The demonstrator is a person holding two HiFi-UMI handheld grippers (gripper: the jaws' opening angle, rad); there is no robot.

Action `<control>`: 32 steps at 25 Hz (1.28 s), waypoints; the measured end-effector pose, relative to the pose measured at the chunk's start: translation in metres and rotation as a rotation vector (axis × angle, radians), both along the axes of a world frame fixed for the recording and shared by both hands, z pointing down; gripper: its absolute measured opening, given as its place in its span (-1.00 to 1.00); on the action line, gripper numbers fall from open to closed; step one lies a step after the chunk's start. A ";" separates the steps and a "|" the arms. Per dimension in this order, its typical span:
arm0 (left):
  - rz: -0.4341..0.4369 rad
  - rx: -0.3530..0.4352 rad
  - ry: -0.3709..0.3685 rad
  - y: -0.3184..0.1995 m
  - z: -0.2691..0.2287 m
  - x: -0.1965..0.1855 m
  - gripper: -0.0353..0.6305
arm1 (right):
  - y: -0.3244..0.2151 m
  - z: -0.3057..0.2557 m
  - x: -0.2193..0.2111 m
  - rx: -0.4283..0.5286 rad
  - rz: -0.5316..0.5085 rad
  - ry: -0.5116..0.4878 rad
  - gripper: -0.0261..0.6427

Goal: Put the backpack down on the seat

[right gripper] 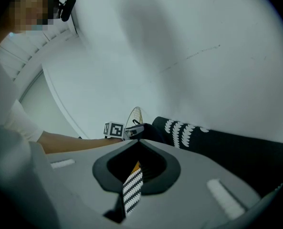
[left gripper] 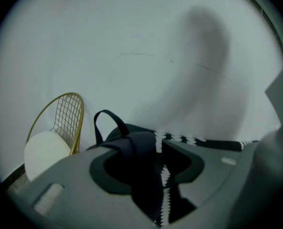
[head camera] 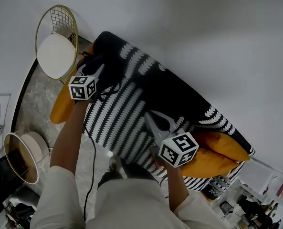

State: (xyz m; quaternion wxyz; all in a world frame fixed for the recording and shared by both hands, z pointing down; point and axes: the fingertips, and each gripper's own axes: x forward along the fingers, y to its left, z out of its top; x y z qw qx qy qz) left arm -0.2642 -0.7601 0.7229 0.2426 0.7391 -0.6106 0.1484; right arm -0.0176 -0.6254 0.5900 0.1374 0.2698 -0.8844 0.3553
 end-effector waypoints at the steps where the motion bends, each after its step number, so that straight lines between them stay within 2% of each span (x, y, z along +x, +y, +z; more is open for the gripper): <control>1: -0.003 -0.008 0.003 0.003 0.003 0.000 -0.30 | 0.000 0.000 0.001 -0.001 0.001 0.002 -0.90; 5: -0.017 -0.032 0.016 0.018 0.009 0.003 -0.25 | 0.001 -0.001 0.003 0.001 0.001 0.007 -0.90; 8: -0.007 -0.036 0.028 0.028 0.010 0.008 -0.07 | 0.001 -0.004 0.002 0.014 0.002 0.009 -0.90; 11: -0.014 -0.053 0.041 0.041 0.013 0.010 0.02 | 0.006 -0.012 0.001 0.025 0.003 0.010 -0.90; 16: -0.069 -0.103 -0.025 0.072 0.021 0.004 0.12 | 0.020 -0.030 0.001 0.032 -0.003 -0.012 -0.90; 22: -0.071 -0.126 -0.029 0.112 0.023 0.005 0.13 | 0.043 -0.038 0.001 0.045 0.008 -0.005 -0.90; 27: -0.048 -0.112 -0.018 0.139 0.016 0.016 0.13 | 0.064 -0.046 0.004 0.055 0.022 0.002 -0.90; 32: -0.018 -0.082 -0.015 0.161 0.000 0.020 0.03 | 0.074 -0.059 0.003 0.084 0.048 0.012 -0.90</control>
